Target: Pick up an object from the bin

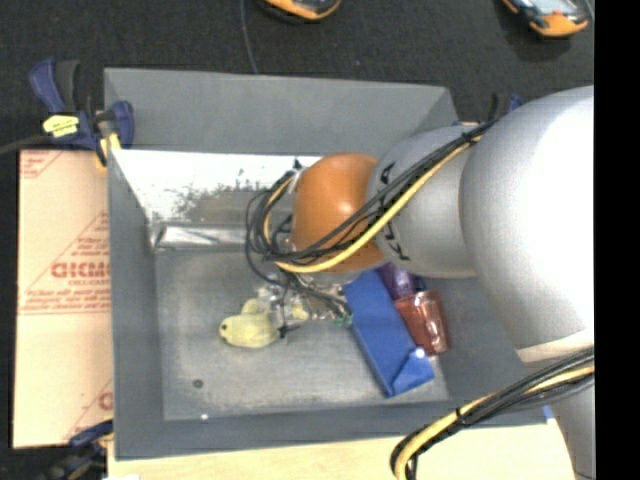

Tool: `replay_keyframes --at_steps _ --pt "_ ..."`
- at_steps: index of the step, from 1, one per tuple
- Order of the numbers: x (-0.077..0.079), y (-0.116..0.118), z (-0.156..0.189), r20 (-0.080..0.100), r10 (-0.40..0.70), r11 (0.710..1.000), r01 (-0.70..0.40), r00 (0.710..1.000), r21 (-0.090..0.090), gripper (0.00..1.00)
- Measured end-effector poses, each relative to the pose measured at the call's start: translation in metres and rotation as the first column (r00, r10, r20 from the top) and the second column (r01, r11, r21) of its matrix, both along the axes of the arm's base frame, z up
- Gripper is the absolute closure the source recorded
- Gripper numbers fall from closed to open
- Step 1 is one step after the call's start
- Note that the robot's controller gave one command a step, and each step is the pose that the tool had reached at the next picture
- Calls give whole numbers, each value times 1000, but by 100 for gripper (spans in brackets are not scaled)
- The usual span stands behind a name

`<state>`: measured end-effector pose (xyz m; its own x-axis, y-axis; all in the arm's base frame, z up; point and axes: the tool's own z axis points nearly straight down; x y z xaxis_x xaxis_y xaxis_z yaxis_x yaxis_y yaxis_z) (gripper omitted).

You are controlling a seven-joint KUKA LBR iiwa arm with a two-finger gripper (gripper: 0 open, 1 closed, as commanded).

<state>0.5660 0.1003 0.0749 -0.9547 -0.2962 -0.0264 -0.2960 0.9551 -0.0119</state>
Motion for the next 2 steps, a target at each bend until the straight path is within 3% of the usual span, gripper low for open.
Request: replay_keyframes --at_steps 1,2 --pt "1 8 -3 1 0 1000 0 1000 1 100" --pt "-19 44 -3 4 15 1000 -15 1000 -2 100"
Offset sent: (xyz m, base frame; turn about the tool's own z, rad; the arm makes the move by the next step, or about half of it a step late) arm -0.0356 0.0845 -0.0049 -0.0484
